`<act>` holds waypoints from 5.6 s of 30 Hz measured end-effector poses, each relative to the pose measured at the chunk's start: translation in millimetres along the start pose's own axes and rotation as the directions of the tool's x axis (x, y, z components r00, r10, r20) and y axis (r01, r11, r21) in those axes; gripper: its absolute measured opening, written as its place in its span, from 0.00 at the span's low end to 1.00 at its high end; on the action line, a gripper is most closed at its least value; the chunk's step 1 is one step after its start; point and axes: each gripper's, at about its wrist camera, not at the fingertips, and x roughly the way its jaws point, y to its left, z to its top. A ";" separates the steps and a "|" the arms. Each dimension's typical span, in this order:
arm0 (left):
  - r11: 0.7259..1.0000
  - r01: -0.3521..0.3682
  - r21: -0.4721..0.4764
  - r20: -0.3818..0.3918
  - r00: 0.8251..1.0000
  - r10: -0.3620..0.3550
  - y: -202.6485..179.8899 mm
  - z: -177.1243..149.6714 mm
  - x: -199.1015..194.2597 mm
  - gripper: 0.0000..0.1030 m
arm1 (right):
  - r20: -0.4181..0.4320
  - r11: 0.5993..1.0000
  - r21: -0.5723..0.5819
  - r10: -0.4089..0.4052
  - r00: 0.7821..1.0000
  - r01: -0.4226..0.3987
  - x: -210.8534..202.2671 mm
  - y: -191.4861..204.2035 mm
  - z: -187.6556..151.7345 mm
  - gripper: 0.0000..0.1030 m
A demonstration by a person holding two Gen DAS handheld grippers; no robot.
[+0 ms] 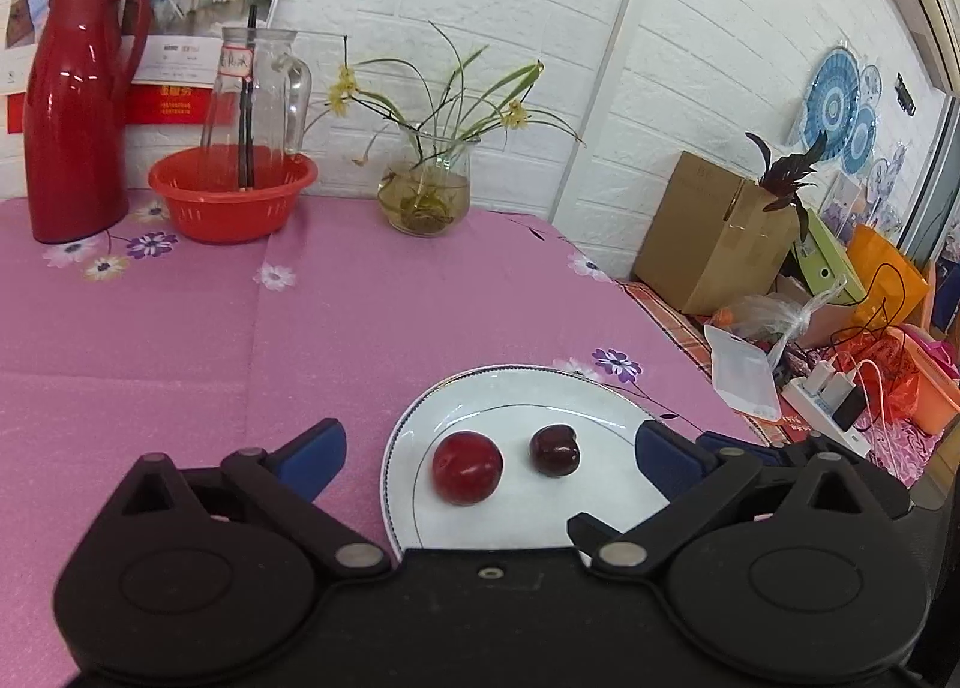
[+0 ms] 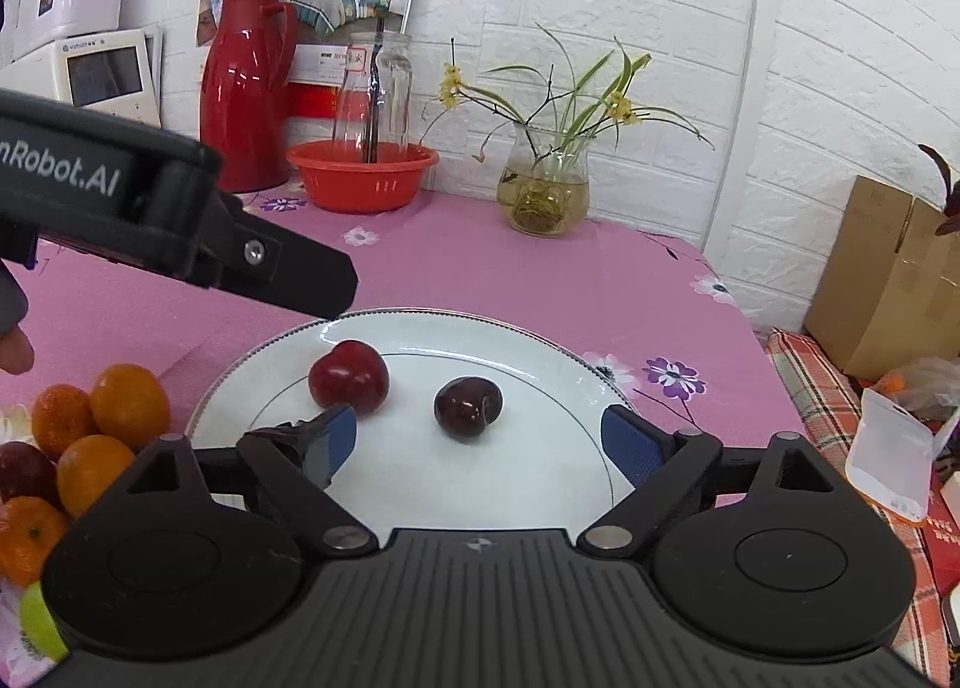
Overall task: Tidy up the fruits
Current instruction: 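Move both tools back toward the fruit cluster, then grasp the brown kiwi with the left tool while the right tool grasps a green lime, then carry the kiwi and green lime onto the white plate and release both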
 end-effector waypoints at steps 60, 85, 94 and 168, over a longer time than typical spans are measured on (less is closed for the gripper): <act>0.994 -0.002 -0.108 0.013 1.000 0.003 48.6 -139.1 -160.3 1.00 | -0.003 0.975 0.178 0.136 0.991 -0.133 -111.3 78.5 -66.5 1.00; 0.993 0.030 -0.116 -0.099 0.994 -0.041 60.3 -130.3 -105.5 0.86 | -0.061 0.964 0.223 0.162 0.985 -0.145 -70.0 94.8 -54.6 0.88; 0.992 0.033 -0.124 -0.113 0.992 -0.047 63.3 -130.4 -101.4 0.85 | -0.063 0.956 0.226 0.204 0.977 -0.185 -70.6 93.4 -55.8 0.70; 0.997 0.074 0.006 -0.054 0.996 -0.073 1.9 -16.5 -32.1 0.94 | 0.068 0.991 0.119 -0.071 0.995 0.063 -56.5 9.7 -1.3 0.66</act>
